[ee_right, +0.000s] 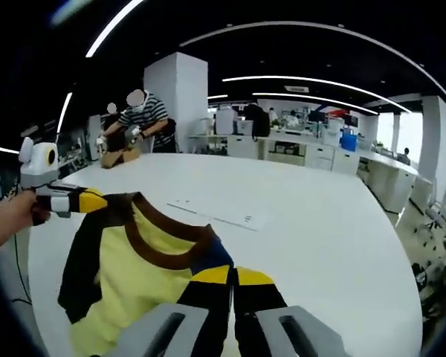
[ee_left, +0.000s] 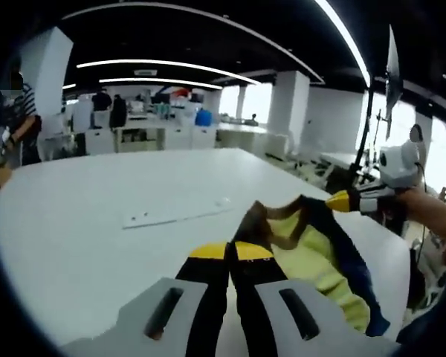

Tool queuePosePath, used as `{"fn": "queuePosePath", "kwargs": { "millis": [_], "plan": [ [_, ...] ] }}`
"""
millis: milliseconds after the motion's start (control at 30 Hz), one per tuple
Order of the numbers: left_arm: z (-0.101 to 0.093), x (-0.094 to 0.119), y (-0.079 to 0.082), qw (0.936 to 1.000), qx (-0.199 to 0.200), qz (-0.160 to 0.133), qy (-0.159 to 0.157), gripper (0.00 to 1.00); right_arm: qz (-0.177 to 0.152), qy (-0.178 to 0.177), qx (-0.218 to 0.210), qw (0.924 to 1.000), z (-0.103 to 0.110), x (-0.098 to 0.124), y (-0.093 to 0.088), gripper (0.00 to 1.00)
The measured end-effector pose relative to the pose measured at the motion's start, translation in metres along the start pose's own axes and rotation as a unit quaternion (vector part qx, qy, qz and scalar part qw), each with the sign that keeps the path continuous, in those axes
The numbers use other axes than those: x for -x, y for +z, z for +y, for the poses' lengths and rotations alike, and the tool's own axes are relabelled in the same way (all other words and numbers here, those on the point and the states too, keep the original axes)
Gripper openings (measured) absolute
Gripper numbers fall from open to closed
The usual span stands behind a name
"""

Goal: Fold the garment on the visible template until the final outline fits inside the template.

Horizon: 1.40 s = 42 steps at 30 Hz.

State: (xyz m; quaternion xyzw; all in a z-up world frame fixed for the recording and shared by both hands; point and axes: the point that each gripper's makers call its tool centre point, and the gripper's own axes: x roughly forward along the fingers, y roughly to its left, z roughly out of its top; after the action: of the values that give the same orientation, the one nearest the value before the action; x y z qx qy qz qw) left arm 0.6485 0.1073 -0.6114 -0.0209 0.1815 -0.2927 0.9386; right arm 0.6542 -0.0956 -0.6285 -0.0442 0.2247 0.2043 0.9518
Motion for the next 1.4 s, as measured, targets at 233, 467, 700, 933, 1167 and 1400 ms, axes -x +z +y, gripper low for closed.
{"fn": "queuePosePath", "kwargs": {
  "millis": [233, 467, 700, 933, 1167, 1400],
  "plan": [
    [0.019, -0.028, -0.007, 0.9995, 0.019, -0.004, 0.025, 0.0, -0.015, -0.03, -0.004, 0.9994, -0.017, -0.029, 0.002, 0.0],
    [0.037, -0.055, -0.02, 0.9984, 0.007, -0.006, 0.055, 0.0, -0.005, -0.046, -0.011, 0.9989, -0.031, -0.06, -0.011, 0.0],
    [0.05, -0.078, -0.035, 0.9969, -0.013, 0.01, 0.077, 0.0, 0.02, -0.051, -0.02, 0.9983, -0.042, -0.088, -0.031, 0.0],
    [0.057, -0.098, -0.053, 0.9965, -0.017, 0.031, 0.076, 0.0, 0.046, -0.053, -0.019, 0.9973, -0.048, -0.109, -0.054, 0.0],
    [0.067, -0.111, -0.073, 0.9945, -0.034, 0.059, 0.08, 0.0, 0.061, -0.054, -0.032, 0.9962, -0.053, -0.121, -0.066, 0.0],
    [0.072, -0.113, -0.081, 0.9935, -0.027, 0.072, 0.084, 0.0, 0.075, -0.043, -0.035, 0.9957, -0.05, -0.125, -0.066, 0.0]
  ]
}}
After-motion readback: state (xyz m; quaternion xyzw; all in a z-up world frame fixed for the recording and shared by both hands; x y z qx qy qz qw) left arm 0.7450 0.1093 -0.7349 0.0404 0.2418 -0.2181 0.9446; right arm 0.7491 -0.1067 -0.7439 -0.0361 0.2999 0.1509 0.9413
